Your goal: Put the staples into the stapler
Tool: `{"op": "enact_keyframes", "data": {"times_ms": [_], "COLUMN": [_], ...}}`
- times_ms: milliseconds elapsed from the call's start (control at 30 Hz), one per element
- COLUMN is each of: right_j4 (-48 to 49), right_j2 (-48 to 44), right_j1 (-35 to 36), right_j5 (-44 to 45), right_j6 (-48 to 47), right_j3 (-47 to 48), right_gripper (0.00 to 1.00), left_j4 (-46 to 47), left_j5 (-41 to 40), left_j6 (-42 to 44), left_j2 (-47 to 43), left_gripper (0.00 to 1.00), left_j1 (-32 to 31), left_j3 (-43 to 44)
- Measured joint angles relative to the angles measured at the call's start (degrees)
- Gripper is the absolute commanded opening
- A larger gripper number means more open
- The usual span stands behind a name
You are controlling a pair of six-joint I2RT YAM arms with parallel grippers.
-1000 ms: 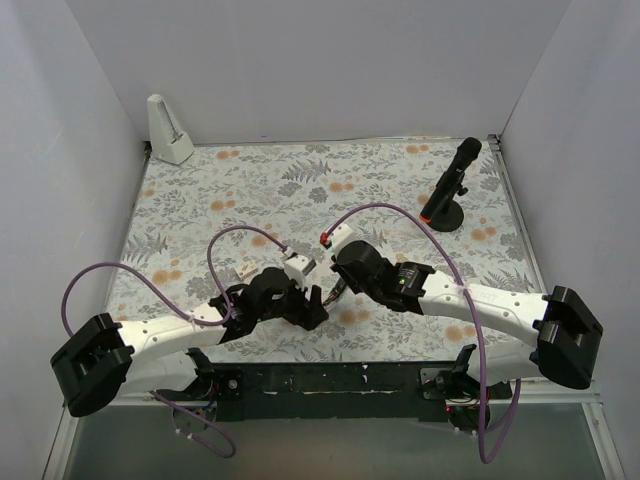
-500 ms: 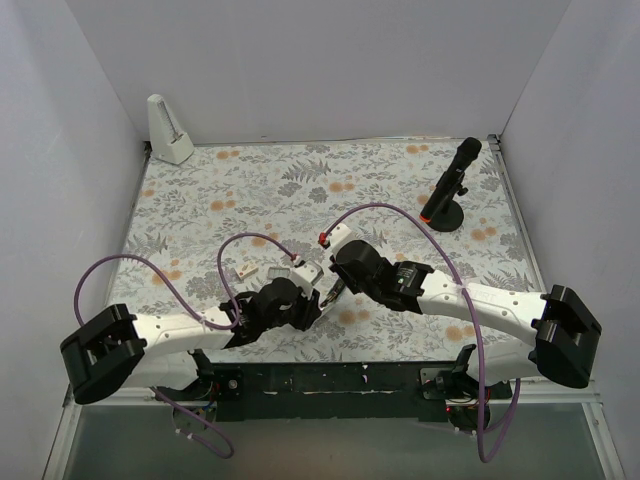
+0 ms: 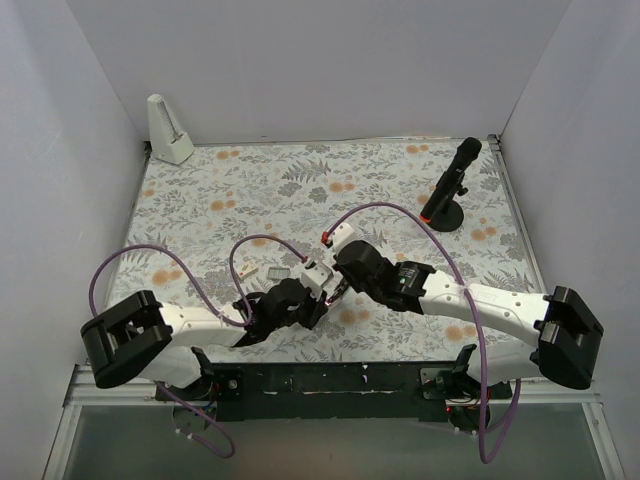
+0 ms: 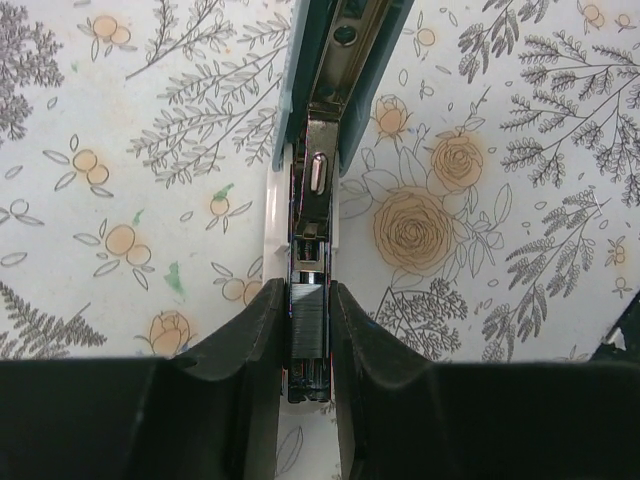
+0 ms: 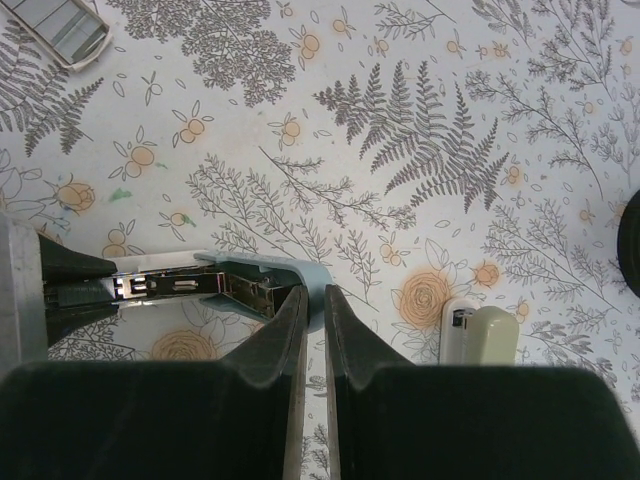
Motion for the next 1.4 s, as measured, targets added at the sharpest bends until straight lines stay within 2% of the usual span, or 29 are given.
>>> {"op": "enact_keyframes", "data": {"times_ms": [200, 300, 400, 433, 533, 633, 933, 967, 1033, 1233, 1400], "right_j4": [-1.14, -1.09, -0.39, -0.24, 1.16, 2.45, 7.87, 9.42, 10.34, 14.21, 15.19], "right_j2": [-1.46, -2.84, -5.29, -6.08, -8.72, -11.28, -12.41, -11.17, -10.69, -7.32, -6.01], "right_j1": [-1.64, -3.69, -6.58, -7.56, -11.67, -17.55, -31.71, -33.81, -34.25, -35.69, -35.82], "right_j5": [0.83, -1.09, -4.48, -5.51, -10.25, -16.35, -38.69, -44.44, -46.16, -52.52, -54.36], "right_j6": [0.00, 0.28, 0.72, 1.05, 1.44, 2.23, 5.49, 6.82, 7.23, 8.50, 8.44], "right_j3": [-0.09, -0.15, -0.22, -0.24, -1.14, -2.97, -9.81, -10.82, -11.17, -12.52, -12.52], "right_gripper": [0.23, 0.36, 0.49, 0.57, 0.67, 0.71, 0.72, 0.72, 0.70, 0.57, 0.39], "left_j4": [10.23, 13.94, 16.44, 17.09, 18.36, 18.73, 18.88, 18.75, 18.71, 18.71, 18.71], "left_j5": [-1.16, -1.42, -1.36, -1.25, -0.92, -0.72, 0.52, 0.85, 0.96, 1.25, 1.33], "left_j6": [4.22, 6.08, 7.28, 7.45, 7.58, 7.56, 6.38, 6.03, 5.95, 5.77, 5.75], "left_j2": [6.80, 10.71, 13.53, 14.16, 15.04, 15.15, 15.39, 15.41, 15.41, 15.78, 16.04], "left_gripper": [0.00, 0.00, 0.00, 0.00, 0.00, 0.00, 0.00, 0.00, 0.00, 0.00, 0.00], "left_j1": [0.00, 0.09, 0.26, 0.33, 0.50, 0.59, 1.53, 1.73, 1.77, 1.99, 1.99], "left_j3": [0.11, 1.57, 2.99, 3.28, 3.52, 3.54, 3.67, 3.78, 3.82, 4.15, 4.39]}}
